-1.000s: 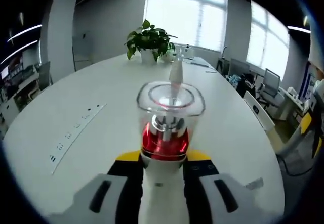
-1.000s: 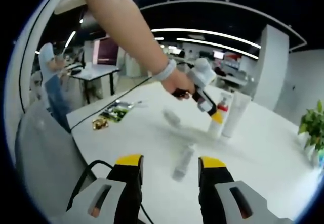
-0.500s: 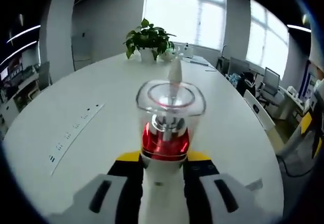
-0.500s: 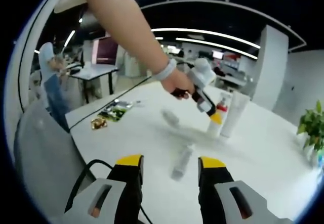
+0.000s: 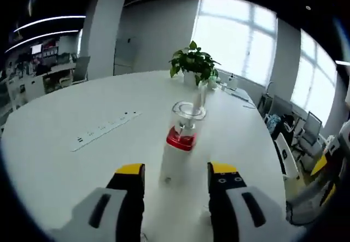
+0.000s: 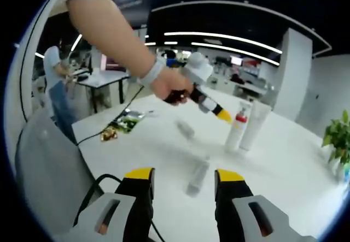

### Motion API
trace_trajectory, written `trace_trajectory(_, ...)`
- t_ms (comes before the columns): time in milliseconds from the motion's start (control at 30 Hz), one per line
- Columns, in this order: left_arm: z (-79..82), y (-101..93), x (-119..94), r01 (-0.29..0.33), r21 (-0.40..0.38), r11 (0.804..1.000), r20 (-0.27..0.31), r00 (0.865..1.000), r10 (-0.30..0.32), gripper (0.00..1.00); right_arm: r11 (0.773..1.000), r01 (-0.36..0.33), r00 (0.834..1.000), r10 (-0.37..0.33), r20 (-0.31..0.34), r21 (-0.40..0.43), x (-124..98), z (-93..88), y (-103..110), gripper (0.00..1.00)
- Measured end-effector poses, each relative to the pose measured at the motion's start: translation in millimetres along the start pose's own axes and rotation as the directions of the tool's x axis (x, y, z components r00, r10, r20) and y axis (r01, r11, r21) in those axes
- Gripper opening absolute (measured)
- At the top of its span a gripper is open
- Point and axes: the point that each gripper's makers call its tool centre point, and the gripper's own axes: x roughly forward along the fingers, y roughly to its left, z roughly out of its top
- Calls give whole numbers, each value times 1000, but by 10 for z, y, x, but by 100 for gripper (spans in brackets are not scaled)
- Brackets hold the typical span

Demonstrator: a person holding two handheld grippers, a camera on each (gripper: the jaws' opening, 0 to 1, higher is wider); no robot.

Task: Arrange the skincare products in the storage area until every visible bottle or jar stands upright without overlapping.

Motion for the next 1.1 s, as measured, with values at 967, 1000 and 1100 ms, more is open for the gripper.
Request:
trace_trajectory(967,-1325,-1426,-2265,-290,234,928,-27,952,304,41,994,-106,993,104,-64,-32,31,-103,228,45)
trace_trajectory(1000,-1398,-1469,-2253,-272,227,935,-42,957,289,42,994,-108,992,106,-66,-31,33,-106,231,45)
trace_trajectory(1100,-1442,-1569,-2167,-220,379,899,-84,959,270,44,993,-113,991,110,-77,-38,39,-125,241,45)
